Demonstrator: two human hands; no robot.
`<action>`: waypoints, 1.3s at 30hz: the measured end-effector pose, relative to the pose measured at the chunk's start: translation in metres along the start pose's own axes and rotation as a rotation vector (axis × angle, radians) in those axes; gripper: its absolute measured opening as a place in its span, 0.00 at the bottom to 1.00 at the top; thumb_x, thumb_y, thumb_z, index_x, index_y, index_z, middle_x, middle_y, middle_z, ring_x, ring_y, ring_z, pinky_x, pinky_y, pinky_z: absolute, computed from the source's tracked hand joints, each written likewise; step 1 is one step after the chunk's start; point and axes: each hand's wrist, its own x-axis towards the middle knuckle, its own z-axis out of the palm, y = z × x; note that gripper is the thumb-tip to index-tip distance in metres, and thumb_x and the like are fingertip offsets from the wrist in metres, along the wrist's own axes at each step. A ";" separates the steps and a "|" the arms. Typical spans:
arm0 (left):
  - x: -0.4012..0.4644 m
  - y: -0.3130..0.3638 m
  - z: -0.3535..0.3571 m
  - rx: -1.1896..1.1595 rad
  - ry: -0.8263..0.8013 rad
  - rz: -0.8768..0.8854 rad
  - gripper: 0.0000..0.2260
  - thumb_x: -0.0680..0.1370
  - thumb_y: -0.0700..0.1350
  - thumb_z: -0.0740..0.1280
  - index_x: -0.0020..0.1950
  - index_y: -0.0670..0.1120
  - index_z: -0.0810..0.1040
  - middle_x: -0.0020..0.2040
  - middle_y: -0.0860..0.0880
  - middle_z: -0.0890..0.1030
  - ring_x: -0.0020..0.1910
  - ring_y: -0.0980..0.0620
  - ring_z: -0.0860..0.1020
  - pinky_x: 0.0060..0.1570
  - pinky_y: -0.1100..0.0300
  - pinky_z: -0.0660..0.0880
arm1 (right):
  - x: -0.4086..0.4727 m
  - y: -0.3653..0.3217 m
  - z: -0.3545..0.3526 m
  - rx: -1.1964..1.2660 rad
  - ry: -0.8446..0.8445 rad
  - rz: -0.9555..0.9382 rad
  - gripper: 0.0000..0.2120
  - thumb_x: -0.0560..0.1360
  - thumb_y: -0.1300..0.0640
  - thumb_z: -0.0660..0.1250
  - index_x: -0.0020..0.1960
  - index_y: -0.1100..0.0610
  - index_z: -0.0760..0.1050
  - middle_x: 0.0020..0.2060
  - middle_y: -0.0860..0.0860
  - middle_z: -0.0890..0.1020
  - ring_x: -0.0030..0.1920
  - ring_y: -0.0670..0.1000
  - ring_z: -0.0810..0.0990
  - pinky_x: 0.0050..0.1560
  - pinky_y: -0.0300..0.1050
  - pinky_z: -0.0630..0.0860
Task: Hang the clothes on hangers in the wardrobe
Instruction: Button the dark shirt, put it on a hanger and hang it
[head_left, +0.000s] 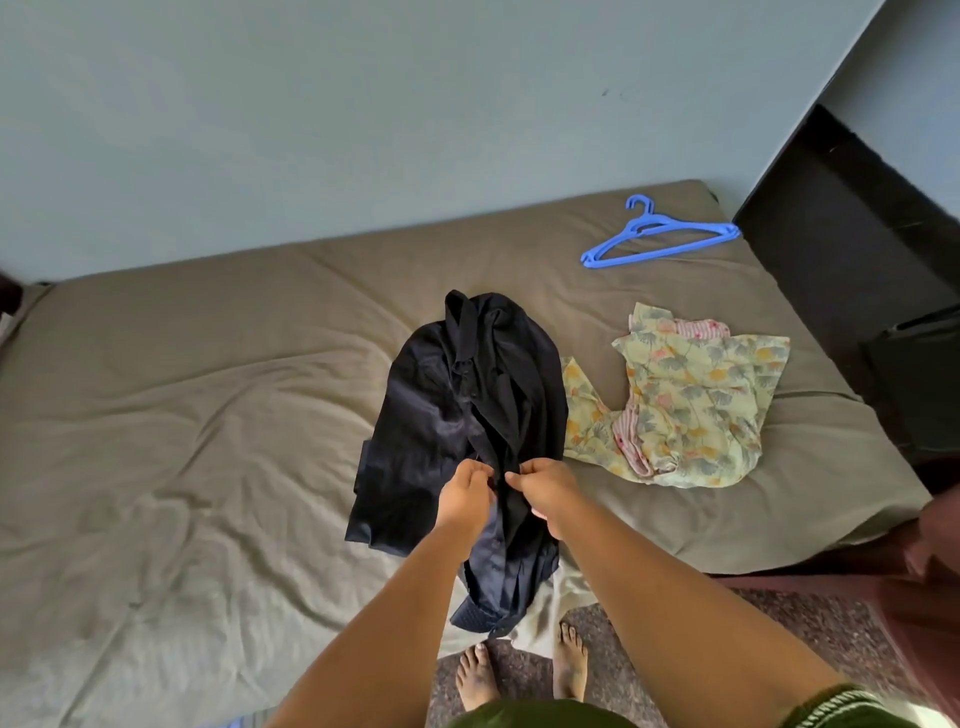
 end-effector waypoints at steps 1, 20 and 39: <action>0.001 0.002 0.002 -0.002 -0.016 0.006 0.10 0.81 0.41 0.56 0.50 0.48 0.76 0.38 0.49 0.78 0.32 0.53 0.71 0.35 0.58 0.70 | -0.001 0.000 0.001 0.032 -0.017 0.001 0.09 0.74 0.54 0.72 0.38 0.53 0.75 0.39 0.52 0.79 0.44 0.53 0.78 0.53 0.51 0.77; 0.104 -0.115 0.004 0.491 0.078 -0.162 0.13 0.82 0.44 0.61 0.65 0.44 0.77 0.60 0.42 0.80 0.60 0.42 0.76 0.57 0.55 0.71 | 0.062 0.069 0.055 -0.399 0.071 -0.123 0.07 0.77 0.53 0.65 0.47 0.56 0.78 0.42 0.54 0.82 0.51 0.55 0.79 0.50 0.42 0.72; 0.065 -0.133 0.041 -0.246 -0.050 -0.466 0.07 0.78 0.41 0.68 0.54 0.39 0.80 0.39 0.44 0.80 0.34 0.49 0.81 0.33 0.60 0.79 | 0.051 0.098 0.060 -0.457 0.031 -0.122 0.07 0.76 0.55 0.68 0.49 0.58 0.78 0.42 0.54 0.83 0.47 0.54 0.79 0.45 0.40 0.70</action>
